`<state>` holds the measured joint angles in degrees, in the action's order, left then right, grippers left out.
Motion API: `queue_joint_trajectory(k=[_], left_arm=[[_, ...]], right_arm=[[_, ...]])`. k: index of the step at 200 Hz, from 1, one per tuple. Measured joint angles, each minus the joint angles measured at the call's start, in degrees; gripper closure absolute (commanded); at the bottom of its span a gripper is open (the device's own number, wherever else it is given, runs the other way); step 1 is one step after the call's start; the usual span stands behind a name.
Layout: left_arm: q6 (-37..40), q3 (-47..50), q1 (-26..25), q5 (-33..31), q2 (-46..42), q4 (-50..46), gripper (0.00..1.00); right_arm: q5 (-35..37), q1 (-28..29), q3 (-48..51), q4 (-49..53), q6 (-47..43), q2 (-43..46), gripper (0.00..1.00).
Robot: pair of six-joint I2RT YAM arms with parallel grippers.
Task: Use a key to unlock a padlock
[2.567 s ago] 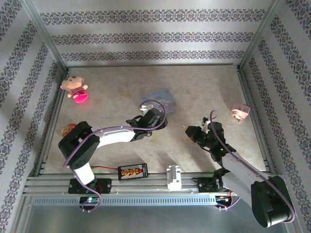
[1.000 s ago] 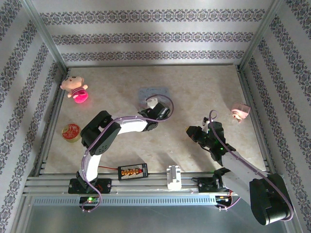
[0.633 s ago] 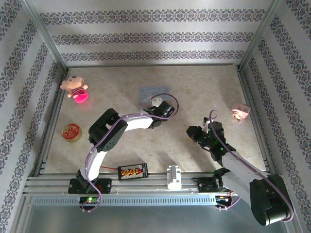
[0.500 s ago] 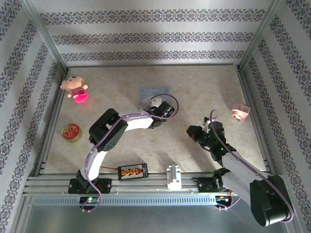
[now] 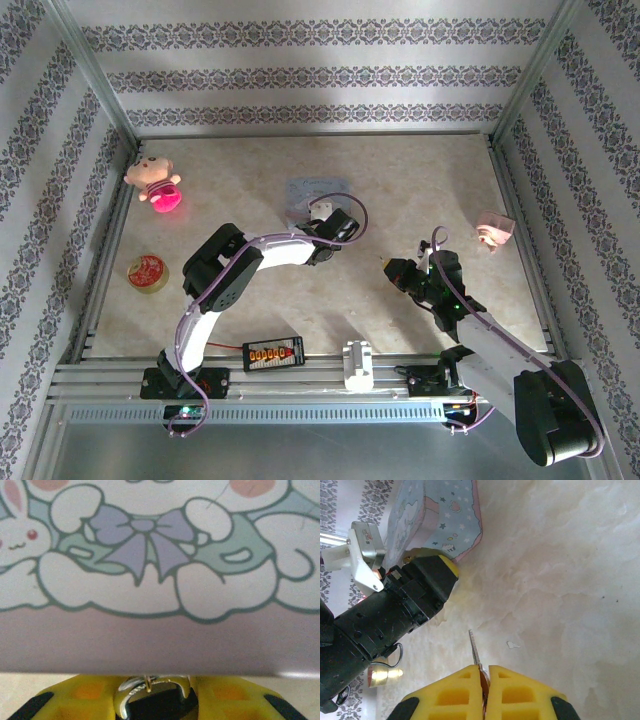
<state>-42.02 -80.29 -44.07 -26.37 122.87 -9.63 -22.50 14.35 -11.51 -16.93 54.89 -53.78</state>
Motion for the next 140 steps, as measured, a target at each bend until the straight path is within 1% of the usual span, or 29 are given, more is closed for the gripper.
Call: queue_joint_trajectory(k=[16,28,34,66,85,114,140], left_arm=[[0.0,0.0,0.0,0.4,0.0,0.0,0.87],[-0.3,0.0,0.0,1.0,-0.1,0.0,0.93],[-0.6,0.0,0.0,1.6,-0.2,0.0,0.94],[-4.0,0.1,0.2,7.1,-1.7,-0.1,0.96],[-7.0,0.6,0.2,11.2,-3.0,-0.1,0.99],[-12.0,1.8,0.2,16.5,-5.1,-0.3,1.0],[-15.6,3.0,0.2,19.8,-6.1,-0.2,1.0]], right_arm=[[0.0,0.0,0.0,-0.7,-0.9,-0.3,1.0],[0.0,0.0,0.0,-1.4,-1.6,-0.9,1.0],[0.0,0.1,0.0,-1.9,-2.2,-1.2,1.0],[-0.5,1.3,1.2,-6.7,-4.5,-4.0,1.0],[-1.3,1.7,1.3,-10.0,-5.8,-6.9,1.0],[-3.5,2.1,1.3,-16.3,-7.8,-13.1,1.0],[-4.8,2.4,1.2,-21.8,-9.1,-19.6,1.0]])
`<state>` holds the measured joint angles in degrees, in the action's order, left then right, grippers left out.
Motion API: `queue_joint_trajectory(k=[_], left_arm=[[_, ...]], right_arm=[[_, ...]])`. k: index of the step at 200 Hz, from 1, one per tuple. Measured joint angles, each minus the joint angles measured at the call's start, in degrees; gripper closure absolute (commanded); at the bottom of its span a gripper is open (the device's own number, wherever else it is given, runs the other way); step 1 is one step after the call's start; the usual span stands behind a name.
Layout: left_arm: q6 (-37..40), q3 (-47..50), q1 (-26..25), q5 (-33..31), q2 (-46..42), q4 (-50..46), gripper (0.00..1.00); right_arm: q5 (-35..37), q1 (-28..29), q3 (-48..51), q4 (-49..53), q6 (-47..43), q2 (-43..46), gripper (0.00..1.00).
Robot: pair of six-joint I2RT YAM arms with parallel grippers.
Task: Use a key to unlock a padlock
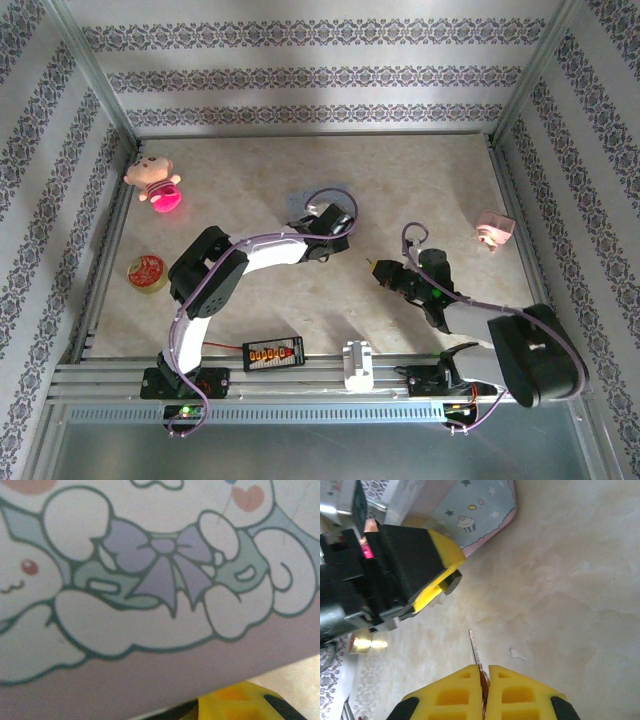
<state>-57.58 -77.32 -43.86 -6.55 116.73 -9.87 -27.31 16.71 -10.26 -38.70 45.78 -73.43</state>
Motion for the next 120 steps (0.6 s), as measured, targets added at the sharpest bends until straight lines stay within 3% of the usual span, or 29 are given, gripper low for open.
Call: queue_joint_trajectory(k=[68,120], left_arm=[[-6.3,1.4,0.1,4.4,-0.1,2.2,1.0],[-10.9,3.6,1.0,7.0,-0.8,5.3,1.0]], right_arm=[[1.3,4.2,-0.5,-15.4,-1.6,-11.5,1.0],[3.0,5.4,-1.9,-31.7,0.7,-28.5,1.0]])
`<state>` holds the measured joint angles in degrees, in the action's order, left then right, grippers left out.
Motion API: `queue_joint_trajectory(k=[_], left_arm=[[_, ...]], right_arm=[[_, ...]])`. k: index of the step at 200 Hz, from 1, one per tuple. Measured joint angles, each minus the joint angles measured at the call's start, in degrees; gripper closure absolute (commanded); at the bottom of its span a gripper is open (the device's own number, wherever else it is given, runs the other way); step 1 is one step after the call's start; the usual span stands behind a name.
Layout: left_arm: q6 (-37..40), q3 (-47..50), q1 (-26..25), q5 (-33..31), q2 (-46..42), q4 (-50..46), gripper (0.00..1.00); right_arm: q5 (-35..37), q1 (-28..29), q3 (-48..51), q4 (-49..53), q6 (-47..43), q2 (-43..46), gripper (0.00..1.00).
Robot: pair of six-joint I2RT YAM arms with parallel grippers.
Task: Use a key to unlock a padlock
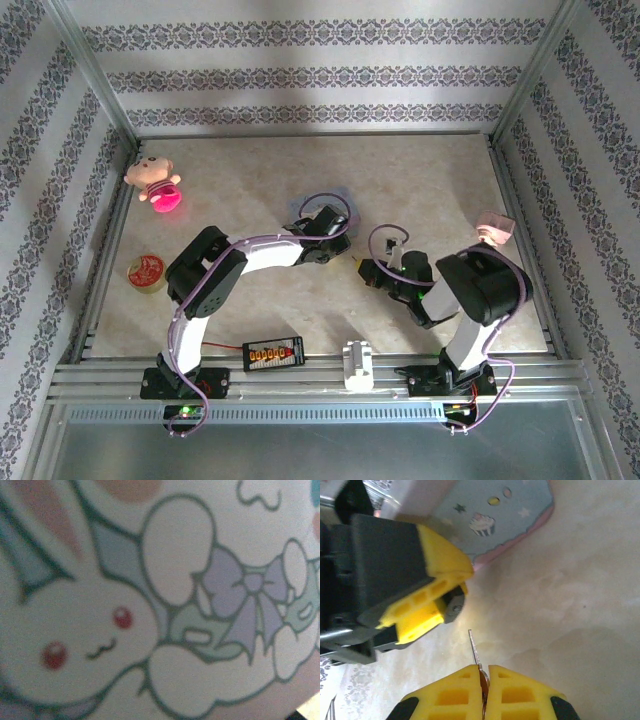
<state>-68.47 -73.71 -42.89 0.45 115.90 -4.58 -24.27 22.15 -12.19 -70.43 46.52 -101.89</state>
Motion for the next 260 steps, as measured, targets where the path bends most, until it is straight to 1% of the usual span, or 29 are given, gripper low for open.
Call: queue_joint_trajectory(k=[13,39,85,148,260], left_arm=[[-0.7,0.3,0.2,0.3,-0.2,0.4,1.0],[-1.8,1.2,0.5,0.7,-0.5,1.4,1.0],[-3.5,1.9,1.0,1.8,-0.8,2.8,1.0],[-5.6,3.5,1.6,2.9,-1.8,4.9,1.0],[-7.7,3.8,2.0,4.3,-1.8,6.4,1.0]], right_arm=[[1.0,1.6,-0.4,-1.4,0.0,-1.4,1.0],[2.4,4.0,-1.4,-4.0,-0.2,-1.5,1.0],[3.9,4.0,-2.5,-6.1,-0.3,-3.2,1.0],[4.7,4.0,-3.3,-6.1,-0.4,-4.8,1.0],[5.0,4.4,-4.8,-6.2,-0.4,-6.0,1.0]])
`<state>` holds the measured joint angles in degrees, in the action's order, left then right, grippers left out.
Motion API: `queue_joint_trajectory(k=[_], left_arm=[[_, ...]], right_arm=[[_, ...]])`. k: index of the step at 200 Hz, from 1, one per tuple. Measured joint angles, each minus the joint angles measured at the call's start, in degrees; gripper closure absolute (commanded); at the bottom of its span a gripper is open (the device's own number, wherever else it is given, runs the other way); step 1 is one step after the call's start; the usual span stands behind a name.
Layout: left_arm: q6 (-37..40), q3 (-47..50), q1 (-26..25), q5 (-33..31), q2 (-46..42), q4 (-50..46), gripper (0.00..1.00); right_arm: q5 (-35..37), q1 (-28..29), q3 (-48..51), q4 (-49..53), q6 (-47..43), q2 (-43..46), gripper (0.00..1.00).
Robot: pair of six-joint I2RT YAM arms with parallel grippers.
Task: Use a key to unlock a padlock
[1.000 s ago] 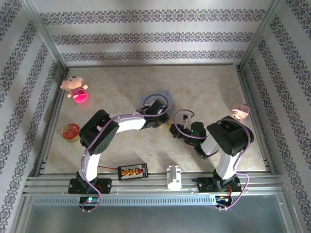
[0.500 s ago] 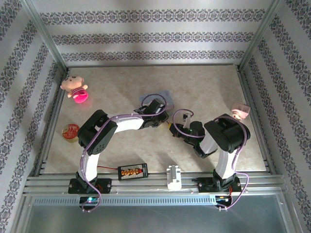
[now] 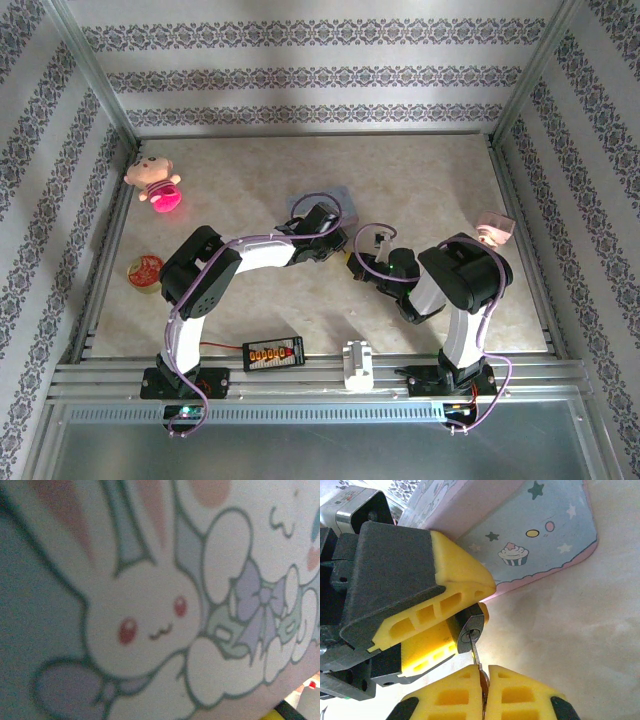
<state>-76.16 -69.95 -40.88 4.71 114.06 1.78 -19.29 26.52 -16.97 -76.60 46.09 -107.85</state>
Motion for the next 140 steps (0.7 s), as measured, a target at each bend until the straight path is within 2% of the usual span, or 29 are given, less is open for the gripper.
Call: queue_joint_trajectory(k=[140], left_arm=[[-0.9,0.0,1.2,0.9,0.0,0.5,1.0]], right_arm=[[0.4,0.0,-3.0,0.1,1.1,-1.9,1.0]])
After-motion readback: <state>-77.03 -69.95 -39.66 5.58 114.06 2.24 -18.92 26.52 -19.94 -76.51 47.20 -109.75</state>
